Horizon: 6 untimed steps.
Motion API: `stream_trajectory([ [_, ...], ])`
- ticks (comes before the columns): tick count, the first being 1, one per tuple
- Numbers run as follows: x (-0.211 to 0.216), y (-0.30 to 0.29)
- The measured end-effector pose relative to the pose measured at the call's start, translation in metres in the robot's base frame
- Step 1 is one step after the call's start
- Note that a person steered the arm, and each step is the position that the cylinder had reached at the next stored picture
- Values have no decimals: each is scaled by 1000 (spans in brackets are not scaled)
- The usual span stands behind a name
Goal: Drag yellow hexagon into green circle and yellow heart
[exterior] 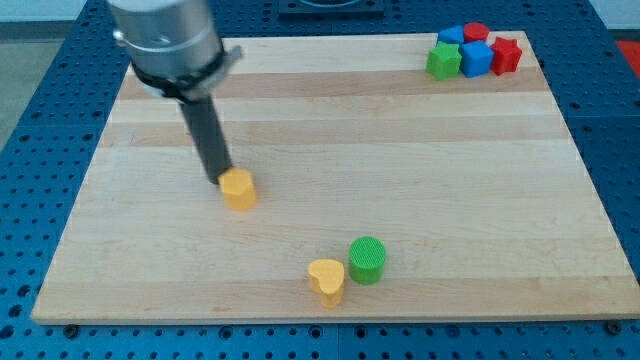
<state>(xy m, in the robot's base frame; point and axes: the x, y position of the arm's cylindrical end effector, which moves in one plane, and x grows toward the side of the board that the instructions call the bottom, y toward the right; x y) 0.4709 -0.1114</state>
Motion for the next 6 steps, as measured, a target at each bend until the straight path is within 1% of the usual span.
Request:
stream_trajectory([
  [1, 32, 52],
  [2, 30, 49],
  [3, 18, 15],
  [4, 37, -9],
  [5, 63, 13],
  [6, 65, 63],
])
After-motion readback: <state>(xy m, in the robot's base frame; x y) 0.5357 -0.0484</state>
